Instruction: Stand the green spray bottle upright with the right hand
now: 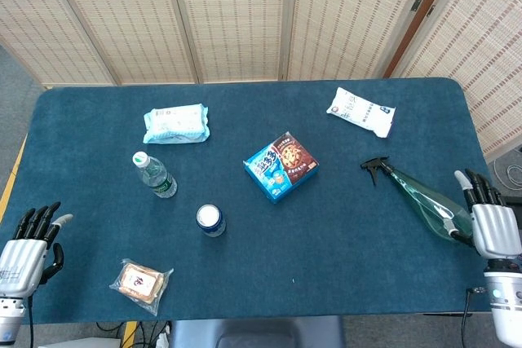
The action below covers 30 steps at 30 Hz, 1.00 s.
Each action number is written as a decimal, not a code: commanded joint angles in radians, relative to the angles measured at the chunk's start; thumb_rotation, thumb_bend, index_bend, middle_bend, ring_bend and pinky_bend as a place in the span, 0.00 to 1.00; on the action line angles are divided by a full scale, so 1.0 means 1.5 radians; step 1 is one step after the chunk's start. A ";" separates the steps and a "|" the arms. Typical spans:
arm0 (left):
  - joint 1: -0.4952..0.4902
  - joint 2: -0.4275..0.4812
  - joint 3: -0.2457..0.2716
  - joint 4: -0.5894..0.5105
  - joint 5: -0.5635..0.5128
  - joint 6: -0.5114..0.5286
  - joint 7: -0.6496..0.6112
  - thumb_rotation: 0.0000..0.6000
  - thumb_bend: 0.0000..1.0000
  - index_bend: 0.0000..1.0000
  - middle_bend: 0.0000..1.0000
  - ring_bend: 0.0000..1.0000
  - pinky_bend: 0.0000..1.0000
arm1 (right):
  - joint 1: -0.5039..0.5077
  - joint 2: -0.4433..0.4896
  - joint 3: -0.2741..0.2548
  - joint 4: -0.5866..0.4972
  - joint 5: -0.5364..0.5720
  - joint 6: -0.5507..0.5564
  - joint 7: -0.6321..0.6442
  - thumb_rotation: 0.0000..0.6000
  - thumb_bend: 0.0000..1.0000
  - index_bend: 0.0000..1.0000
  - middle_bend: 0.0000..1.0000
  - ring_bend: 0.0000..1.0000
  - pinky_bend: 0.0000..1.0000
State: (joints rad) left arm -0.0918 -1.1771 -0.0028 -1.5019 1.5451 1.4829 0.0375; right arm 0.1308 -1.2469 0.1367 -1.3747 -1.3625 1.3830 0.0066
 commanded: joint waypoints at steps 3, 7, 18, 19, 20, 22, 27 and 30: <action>-0.003 -0.009 0.004 0.017 0.007 -0.005 -0.018 1.00 0.74 0.18 0.07 0.07 0.00 | 0.009 -0.003 0.009 0.009 0.022 -0.023 -0.003 1.00 0.21 0.00 0.09 0.02 0.17; -0.005 -0.019 0.009 0.033 0.019 -0.004 -0.030 1.00 0.74 0.18 0.07 0.07 0.00 | 0.019 -0.026 0.018 0.046 0.033 -0.033 0.009 1.00 0.21 0.00 0.10 0.02 0.17; -0.008 -0.032 0.011 0.078 0.021 -0.007 -0.068 1.00 0.74 0.18 0.07 0.07 0.00 | 0.036 -0.072 0.032 0.125 0.035 -0.032 0.034 1.00 0.21 0.00 0.12 0.02 0.17; -0.008 -0.033 0.011 0.081 0.021 -0.008 -0.071 1.00 0.74 0.18 0.07 0.07 0.00 | 0.035 -0.074 0.031 0.125 0.035 -0.031 0.034 1.00 0.21 0.00 0.12 0.02 0.17; -0.009 -0.034 0.011 0.084 0.021 -0.009 -0.074 1.00 0.74 0.18 0.07 0.07 0.00 | 0.035 -0.077 0.029 0.125 0.033 -0.030 0.032 1.00 0.21 0.00 0.12 0.02 0.17; -0.010 -0.036 0.012 0.090 0.021 -0.011 -0.078 1.00 0.74 0.18 0.07 0.07 0.00 | 0.033 -0.083 0.023 0.126 0.027 -0.025 0.028 1.00 0.21 0.00 0.12 0.02 0.17; -0.007 -0.040 0.013 0.097 0.021 -0.008 -0.084 1.00 0.74 0.18 0.07 0.07 0.00 | 0.023 -0.089 0.008 0.121 0.018 -0.015 0.011 1.00 0.21 0.00 0.12 0.02 0.17; -0.004 -0.040 0.014 0.098 0.021 -0.003 -0.086 1.00 0.74 0.18 0.07 0.07 0.00 | 0.013 -0.088 -0.005 0.120 0.009 -0.008 0.006 1.00 0.21 0.00 0.12 0.02 0.17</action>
State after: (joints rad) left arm -0.0983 -1.2374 0.0182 -1.3551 1.5771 1.4786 -0.0908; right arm 0.1546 -1.3791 0.1329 -1.1942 -1.3454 1.3675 0.0176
